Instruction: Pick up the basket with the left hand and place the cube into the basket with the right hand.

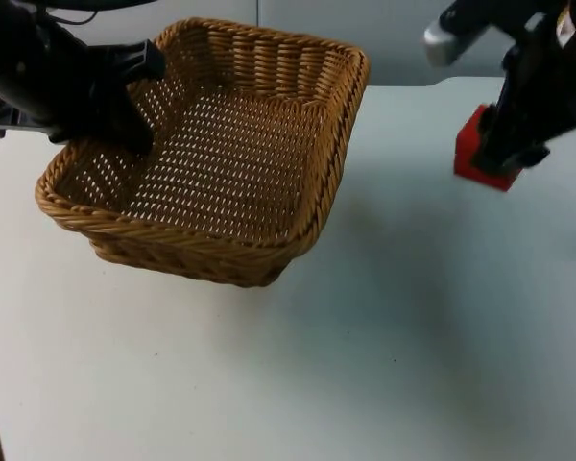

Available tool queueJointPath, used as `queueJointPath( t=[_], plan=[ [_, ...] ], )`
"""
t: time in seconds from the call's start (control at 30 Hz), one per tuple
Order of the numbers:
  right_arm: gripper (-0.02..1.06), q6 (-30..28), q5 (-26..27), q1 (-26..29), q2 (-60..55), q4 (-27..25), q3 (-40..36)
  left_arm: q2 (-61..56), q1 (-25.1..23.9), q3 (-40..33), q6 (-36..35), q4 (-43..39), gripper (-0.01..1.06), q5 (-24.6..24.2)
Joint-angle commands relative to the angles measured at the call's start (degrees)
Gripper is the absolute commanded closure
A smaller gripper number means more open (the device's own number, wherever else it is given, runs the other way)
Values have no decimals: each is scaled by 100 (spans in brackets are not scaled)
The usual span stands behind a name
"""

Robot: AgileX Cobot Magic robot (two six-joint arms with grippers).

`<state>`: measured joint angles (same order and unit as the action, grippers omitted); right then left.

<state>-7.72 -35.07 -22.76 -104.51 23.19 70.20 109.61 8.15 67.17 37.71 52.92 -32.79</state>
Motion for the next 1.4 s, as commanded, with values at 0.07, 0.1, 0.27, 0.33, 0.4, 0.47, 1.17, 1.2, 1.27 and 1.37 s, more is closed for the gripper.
queueJointPath(
  t=[0.07, 0.1, 0.27, 0.33, 0.4, 0.47, 1.17, 1.2, 1.27, 1.37],
  plan=[
    [105, 430, -51, -70, 425, -148, 746, -96, 9, -3, -39, 131, 105, 1],
    [105, 430, -51, -70, 425, -148, 746, -96, 9, -3, -39, 131, 105, 1],
    [105, -1274, 423, -341, 582, -2650, 1151, -96, 9, -3, -39, 131, 105, 12],
    [105, -2706, 449, -551, 526, -4209, 1177, -96, 9, -3, -39, 131, 105, 12],
    [105, -3044, 426, -640, 474, -4618, 1177, -96, 9, -3, -39, 131, 105, 12],
    [105, -3199, 428, -786, 283, -4895, 1189, -96, 9, -3, -39, 131, 105, 12],
    [4, -3116, 534, -1150, -659, -4261, 1541, -96, 9, -3, -39, 131, 105, 12],
    [9, -3009, 519, -1101, -569, -4048, 1554, -96, 9, -3, -39, 131, 105, 12],
    [26, -2785, 370, -1031, -377, -3753, 1629, -96, 9, -3, -39, 131, 105, 12],
    [88, -2233, -2, -775, 54, -3140, 1793, -96, 9, -3, -39, 131, 105, 12]
  ],
)
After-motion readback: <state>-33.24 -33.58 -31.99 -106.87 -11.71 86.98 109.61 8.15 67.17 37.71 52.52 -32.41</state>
